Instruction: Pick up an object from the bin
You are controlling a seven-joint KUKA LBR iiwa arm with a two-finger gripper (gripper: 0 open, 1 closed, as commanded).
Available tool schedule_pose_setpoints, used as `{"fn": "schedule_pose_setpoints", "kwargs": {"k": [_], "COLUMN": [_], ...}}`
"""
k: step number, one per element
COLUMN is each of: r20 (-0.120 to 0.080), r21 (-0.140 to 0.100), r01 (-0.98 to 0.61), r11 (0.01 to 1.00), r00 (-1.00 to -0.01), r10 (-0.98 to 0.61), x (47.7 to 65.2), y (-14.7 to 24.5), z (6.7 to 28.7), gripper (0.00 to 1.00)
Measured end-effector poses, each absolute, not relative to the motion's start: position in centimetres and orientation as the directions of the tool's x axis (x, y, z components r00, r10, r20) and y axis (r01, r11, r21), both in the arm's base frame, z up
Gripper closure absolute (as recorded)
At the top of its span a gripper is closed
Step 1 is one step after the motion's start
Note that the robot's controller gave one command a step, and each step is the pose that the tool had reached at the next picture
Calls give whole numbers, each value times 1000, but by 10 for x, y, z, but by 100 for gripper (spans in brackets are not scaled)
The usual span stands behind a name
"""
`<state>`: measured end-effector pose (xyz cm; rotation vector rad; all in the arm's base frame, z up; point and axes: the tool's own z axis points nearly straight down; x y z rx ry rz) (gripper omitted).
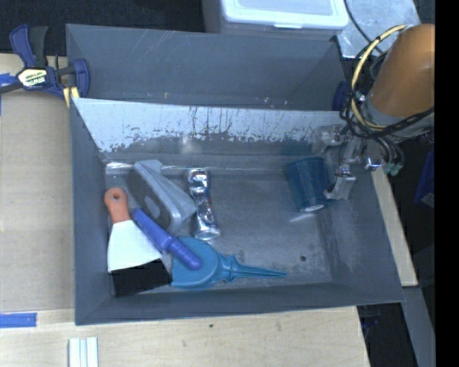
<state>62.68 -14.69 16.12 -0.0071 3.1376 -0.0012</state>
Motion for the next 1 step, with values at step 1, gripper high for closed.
{"fn": "schedule_pose_setpoints", "kwargs": {"k": [1], "r20": [-4], "r21": [-1], "r01": [-5], "r11": [1000], "r00": [-1000], "r10": [-5], "x": [627], "y": [-147], "z": [161], "gripper": [0]}}
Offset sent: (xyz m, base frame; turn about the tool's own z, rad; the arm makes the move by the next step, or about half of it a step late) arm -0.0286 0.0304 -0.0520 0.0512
